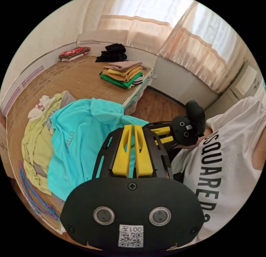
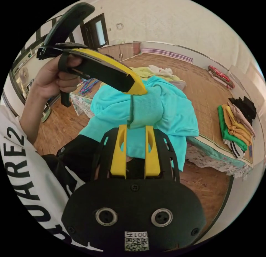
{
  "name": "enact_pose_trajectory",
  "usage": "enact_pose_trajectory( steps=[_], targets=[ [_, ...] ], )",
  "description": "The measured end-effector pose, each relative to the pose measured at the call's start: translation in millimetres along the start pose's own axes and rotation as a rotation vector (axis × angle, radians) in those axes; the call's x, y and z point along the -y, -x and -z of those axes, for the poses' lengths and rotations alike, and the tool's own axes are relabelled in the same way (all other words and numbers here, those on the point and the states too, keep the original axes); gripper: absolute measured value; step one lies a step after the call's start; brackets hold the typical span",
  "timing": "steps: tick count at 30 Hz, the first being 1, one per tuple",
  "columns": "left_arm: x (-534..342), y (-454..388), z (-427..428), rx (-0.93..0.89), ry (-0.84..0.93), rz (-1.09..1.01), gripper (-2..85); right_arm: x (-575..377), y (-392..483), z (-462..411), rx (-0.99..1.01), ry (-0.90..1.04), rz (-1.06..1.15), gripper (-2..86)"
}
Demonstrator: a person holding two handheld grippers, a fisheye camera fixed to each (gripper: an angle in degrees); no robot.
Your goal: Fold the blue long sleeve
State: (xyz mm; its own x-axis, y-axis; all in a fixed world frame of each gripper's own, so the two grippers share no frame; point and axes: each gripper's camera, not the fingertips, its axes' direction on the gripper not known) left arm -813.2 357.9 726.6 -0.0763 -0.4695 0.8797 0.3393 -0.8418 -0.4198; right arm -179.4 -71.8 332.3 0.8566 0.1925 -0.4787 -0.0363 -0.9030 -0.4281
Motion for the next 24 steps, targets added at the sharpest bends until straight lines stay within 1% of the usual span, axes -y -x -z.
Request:
enact_pose_trajectory(
  steps=[2, 3, 5, 6, 9, 11, 14, 17, 21, 22, 24],
  targets=[
    [4.3, -12.5, 1.6, 0.082, 0.021, -0.013, -0.9, -4.5, -8.1, 5.7, -0.025, -0.017, -0.019, 3.4],
    [4.3, -14.8, 2.7, 0.107, 0.024, -0.013, -0.9, -6.1, -9.4, 7.4, -0.037, -0.022, -0.019, 2.9],
    [1.6, -21.6, 4.5, 0.208, 0.073, -0.029, -0.9, -10.1, -10.6, 10.1, -0.068, -0.018, 0.033, 1.5],
    [0.1, -22.4, 4.2, 0.230, 0.086, -0.030, -0.9, -10.7, -9.9, 10.6, -0.062, -0.020, 0.056, 1.3],
    [-13.1, -22.5, -3.4, 0.290, 0.156, -0.029, -0.9, -8.9, 0.6, 8.9, -0.017, 0.005, 0.190, 0.7],
    [-29.9, -17.5, -13.6, 0.331, 0.225, -0.008, -0.9, -5.4, 19.2, -0.4, -0.055, 0.038, 0.322, 0.5],
    [-55.4, -6.8, -24.6, 0.387, 0.303, 0.012, -0.9, 3.4, 41.9, -19.8, -0.055, 0.051, 0.454, 0.5],
    [-81.6, 15.4, -37.3, 0.392, 0.368, 0.064, -0.8, 18.4, 57.4, -50.7, -0.043, 0.092, 0.542, 0.7],
    [-107.8, 36.4, -57.7, 0.316, 0.349, 0.138, -0.8, 30.0, 56.8, -87.0, -0.042, 0.224, 0.576, 1.8],
    [-114.7, 39.9, -63.4, 0.304, 0.349, 0.166, -0.7, 30.5, 49.5, -91.0, -0.015, 0.257, 0.566, 2.3],
    [-124.8, 42.9, -66.3, 0.327, 0.362, 0.214, -0.8, 28.1, 31.3, -85.0, 0.060, 0.265, 0.544, 3.1]
  ],
)
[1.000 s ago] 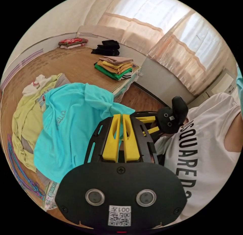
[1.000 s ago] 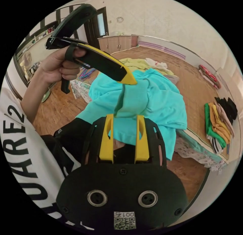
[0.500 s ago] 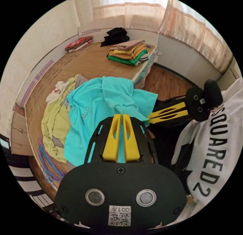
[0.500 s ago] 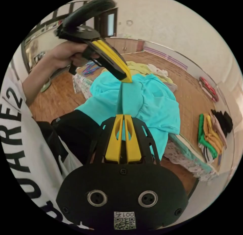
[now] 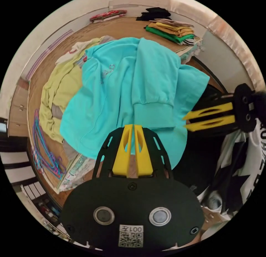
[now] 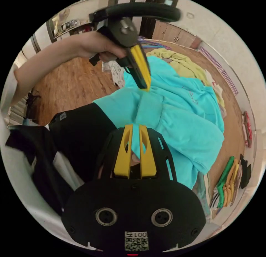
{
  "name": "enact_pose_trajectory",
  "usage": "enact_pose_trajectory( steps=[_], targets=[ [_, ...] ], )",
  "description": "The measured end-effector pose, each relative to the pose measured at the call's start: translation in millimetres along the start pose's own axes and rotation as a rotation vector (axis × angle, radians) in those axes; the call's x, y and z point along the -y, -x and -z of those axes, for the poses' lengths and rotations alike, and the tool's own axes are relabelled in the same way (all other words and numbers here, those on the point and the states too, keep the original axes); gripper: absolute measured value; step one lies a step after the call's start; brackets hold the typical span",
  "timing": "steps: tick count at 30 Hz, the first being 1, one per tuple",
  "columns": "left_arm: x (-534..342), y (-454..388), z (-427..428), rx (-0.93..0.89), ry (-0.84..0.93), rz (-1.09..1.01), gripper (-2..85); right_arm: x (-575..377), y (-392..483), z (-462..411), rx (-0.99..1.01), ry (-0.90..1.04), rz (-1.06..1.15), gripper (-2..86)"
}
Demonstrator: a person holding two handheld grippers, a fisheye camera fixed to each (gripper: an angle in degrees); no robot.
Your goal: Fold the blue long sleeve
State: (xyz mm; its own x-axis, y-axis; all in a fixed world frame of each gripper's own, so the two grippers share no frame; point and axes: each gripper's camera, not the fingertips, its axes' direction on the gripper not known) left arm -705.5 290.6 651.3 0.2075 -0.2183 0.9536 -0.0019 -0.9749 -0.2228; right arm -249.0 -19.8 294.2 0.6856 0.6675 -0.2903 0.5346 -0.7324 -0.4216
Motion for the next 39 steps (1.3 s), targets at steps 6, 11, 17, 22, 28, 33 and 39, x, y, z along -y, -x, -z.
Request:
enact_pose_trajectory(
  steps=[6, 11, 17, 22, 28, 33, 39],
  targets=[
    [-56.5, 0.4, -6.1, -0.007, 0.030, 0.097, 0.5, -102.0, -109.5, 31.6, -0.130, 0.057, -0.355, 8.3],
    [-117.6, -29.1, -21.7, -0.242, 0.019, -0.005, 4.1, -213.7, -207.4, 25.3, 0.132, 0.004, -0.684, 12.3],
    [-135.3, -39.5, -30.6, -0.393, -0.121, -0.020, 5.6, -255.8, -258.6, -11.6, 0.503, -0.171, -0.828, 8.2],
    [-138.5, -37.9, -37.4, -0.435, -0.181, -0.022, 0.2, -269.0, -269.1, -2.6, 0.580, -0.308, -0.808, 3.4],
    [-162.0, -73.9, -10.2, -0.271, -0.206, -0.100, -0.9, -294.0, -268.1, 67.8, 0.435, -0.431, -0.772, 2.1],
    [-191.0, -83.5, 20.1, -0.302, -0.291, -0.099, -0.9, -312.9, -275.9, 114.0, 0.409, -0.478, -0.735, 1.7],
    [-225.7, -134.2, 21.8, -0.404, -0.279, -0.225, -0.9, -307.8, -255.8, 112.2, 0.444, -0.250, -0.587, 1.7]
  ],
)
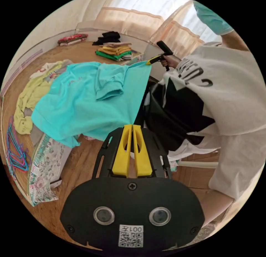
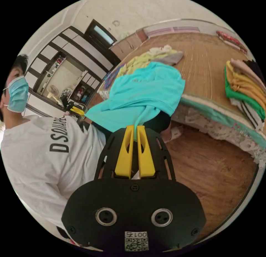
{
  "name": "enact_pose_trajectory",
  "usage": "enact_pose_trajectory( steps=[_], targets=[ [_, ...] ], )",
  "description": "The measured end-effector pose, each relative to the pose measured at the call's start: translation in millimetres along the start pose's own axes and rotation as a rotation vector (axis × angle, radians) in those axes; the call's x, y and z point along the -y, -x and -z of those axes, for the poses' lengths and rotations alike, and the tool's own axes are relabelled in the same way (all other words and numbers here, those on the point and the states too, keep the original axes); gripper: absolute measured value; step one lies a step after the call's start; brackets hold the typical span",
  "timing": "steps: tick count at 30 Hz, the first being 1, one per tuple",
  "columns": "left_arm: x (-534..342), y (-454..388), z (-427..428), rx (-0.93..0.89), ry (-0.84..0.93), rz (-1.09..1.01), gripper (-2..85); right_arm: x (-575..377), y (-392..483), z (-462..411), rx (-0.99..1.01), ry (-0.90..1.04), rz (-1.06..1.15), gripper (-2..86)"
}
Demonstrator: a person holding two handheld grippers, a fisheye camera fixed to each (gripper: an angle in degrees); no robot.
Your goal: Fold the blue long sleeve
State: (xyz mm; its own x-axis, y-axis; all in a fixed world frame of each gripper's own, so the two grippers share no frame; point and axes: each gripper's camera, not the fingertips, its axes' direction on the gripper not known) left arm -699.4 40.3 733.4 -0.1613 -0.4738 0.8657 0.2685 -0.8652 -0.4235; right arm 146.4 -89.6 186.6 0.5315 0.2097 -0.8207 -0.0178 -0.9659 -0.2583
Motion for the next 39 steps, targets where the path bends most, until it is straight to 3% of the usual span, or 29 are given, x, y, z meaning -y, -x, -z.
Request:
enact_pose_trajectory(
  steps=[4, 9, 14, 19, 24, 31, 36, 39],
  targets=[
    [-18.0, -9.3, -52.1, -0.070, 0.093, 0.072, -0.9, -15.2, -8.8, -48.3, 0.023, 0.131, -0.086, 1.6],
    [-59.1, -8.5, -89.6, -0.078, 0.277, 0.200, -1.0, -11.8, -5.0, -54.8, 0.025, 0.138, -0.062, 1.0],
    [-124.7, 31.8, -114.1, 0.192, 0.282, 0.514, -0.8, 38.8, 24.1, -27.1, -0.232, 0.081, 0.015, 1.4],
    [-150.4, 86.1, -175.4, 0.363, 0.252, 0.691, 1.1, 140.8, 80.2, -78.3, -0.210, -0.060, 0.224, 4.0],
    [-160.4, 131.2, -226.8, 0.322, 0.129, 0.799, 6.2, 256.8, 169.3, -189.8, -0.137, 0.017, 0.495, 8.4],
    [-185.0, 171.7, -261.3, 0.125, -0.204, 1.005, 10.1, 388.1, 321.4, -387.6, -0.260, 0.272, 0.885, 13.6],
    [-211.6, 187.3, -257.8, 0.131, -0.363, 1.157, 4.9, 452.9, 402.7, -502.2, -0.319, 0.396, 1.040, 13.7],
    [-226.1, 187.2, -242.4, 0.153, -0.501, 1.169, 0.0, 476.9, 424.1, -574.9, -0.367, 0.552, 1.069, 9.5]
  ],
)
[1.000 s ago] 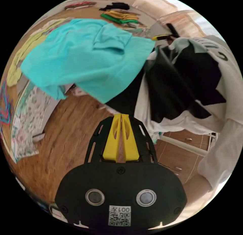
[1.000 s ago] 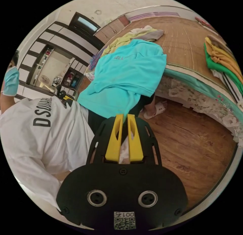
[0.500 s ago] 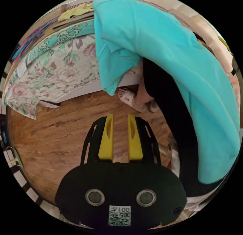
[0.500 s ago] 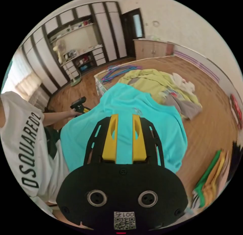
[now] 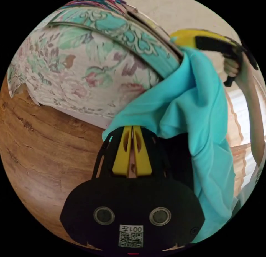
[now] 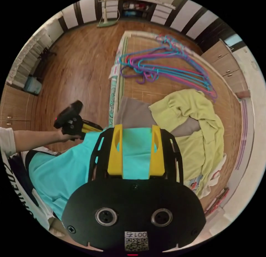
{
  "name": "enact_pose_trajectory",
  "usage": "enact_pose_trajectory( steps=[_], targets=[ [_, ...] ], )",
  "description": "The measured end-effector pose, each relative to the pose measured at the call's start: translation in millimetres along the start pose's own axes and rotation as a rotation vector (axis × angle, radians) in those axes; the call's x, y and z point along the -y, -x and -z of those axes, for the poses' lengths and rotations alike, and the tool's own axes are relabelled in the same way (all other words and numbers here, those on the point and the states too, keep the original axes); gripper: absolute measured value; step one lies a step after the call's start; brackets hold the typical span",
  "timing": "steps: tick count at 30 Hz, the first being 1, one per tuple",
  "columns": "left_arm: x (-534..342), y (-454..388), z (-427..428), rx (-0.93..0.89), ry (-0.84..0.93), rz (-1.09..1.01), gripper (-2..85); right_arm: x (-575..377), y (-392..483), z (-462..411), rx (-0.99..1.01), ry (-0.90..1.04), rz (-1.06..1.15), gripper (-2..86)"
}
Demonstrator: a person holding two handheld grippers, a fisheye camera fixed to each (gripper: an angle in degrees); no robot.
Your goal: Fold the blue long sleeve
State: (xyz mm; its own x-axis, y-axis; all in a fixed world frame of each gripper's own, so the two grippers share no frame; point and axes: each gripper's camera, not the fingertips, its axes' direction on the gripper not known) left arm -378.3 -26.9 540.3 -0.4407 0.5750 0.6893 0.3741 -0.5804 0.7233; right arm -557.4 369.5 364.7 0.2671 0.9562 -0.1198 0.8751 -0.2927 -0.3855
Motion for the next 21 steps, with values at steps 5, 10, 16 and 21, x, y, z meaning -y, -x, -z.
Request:
enact_pose_trajectory(
  steps=[5, 10, 16, 21],
  targets=[
    [-9.3, 9.0, 56.1, -0.004, -0.137, 0.008, -0.9, 33.6, 6.7, -17.9, -0.037, 0.073, 0.097, 1.3],
    [-17.0, -1.5, 124.7, 0.092, -0.265, -0.040, -0.9, 14.7, 0.4, 47.7, -0.060, -0.178, 0.059, 0.4],
    [-15.8, -48.2, 120.9, 0.025, -0.102, -0.236, 0.8, -3.6, 5.3, 84.4, 0.033, -0.239, 0.138, 0.2],
    [-23.9, -111.8, 70.9, 0.109, 0.080, -0.379, 5.8, -16.4, 17.7, 82.4, 0.033, -0.167, 0.186, 0.1]
  ],
)
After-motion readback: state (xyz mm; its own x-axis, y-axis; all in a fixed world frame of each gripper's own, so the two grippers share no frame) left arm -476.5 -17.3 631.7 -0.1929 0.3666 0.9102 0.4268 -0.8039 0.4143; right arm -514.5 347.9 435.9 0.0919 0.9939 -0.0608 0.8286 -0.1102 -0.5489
